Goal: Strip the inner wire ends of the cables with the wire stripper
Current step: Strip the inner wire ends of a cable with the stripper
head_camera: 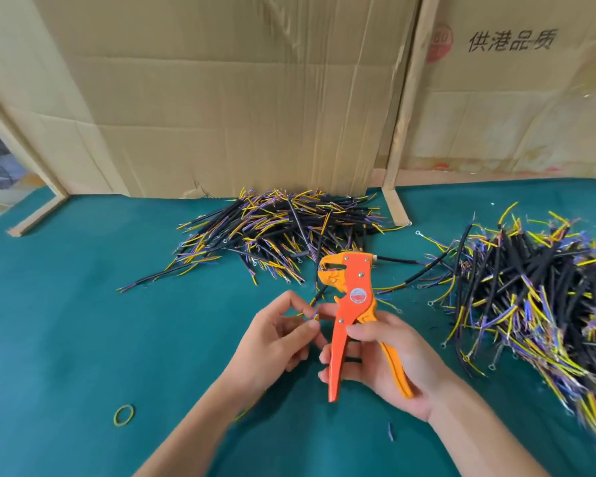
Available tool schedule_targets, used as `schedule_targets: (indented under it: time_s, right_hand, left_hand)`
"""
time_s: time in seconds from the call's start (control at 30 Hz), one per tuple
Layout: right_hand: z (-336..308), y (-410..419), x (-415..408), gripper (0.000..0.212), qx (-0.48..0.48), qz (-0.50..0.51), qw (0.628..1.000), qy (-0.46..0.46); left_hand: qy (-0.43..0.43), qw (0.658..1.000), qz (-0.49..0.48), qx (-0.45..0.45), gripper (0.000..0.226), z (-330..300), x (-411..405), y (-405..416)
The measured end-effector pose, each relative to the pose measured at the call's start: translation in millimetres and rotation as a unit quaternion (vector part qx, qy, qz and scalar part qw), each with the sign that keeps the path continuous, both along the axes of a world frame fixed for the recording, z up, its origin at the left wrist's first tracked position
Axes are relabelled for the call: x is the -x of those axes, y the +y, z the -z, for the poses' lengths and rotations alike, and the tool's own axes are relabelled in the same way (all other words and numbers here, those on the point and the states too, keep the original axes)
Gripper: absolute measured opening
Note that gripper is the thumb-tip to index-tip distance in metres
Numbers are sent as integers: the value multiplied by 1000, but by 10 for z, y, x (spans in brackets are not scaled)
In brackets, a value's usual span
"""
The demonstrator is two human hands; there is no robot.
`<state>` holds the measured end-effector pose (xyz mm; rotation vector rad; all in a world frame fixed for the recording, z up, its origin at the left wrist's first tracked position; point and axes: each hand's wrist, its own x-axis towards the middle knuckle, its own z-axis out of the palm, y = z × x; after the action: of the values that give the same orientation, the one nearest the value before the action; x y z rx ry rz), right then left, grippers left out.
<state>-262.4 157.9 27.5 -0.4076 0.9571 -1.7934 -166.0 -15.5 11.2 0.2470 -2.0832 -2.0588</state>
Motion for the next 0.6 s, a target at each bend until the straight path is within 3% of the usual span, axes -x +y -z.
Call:
schedule_targets:
  time_s: [0.13,0.4,0.6]
  right_hand:
    - [-63,0,-28,53,-13,-37,999,26]
    - [-71,11,0,51,-6,-34,999,11]
    - [-74,19,-13,48,-6,-25,1000,1]
  left_hand:
    - [25,998,-45,-42,12,4,-61,12]
    - [37,996,-77,-9,19,31,-54,36]
    - [34,995,-91,-1,2,35,-18,58]
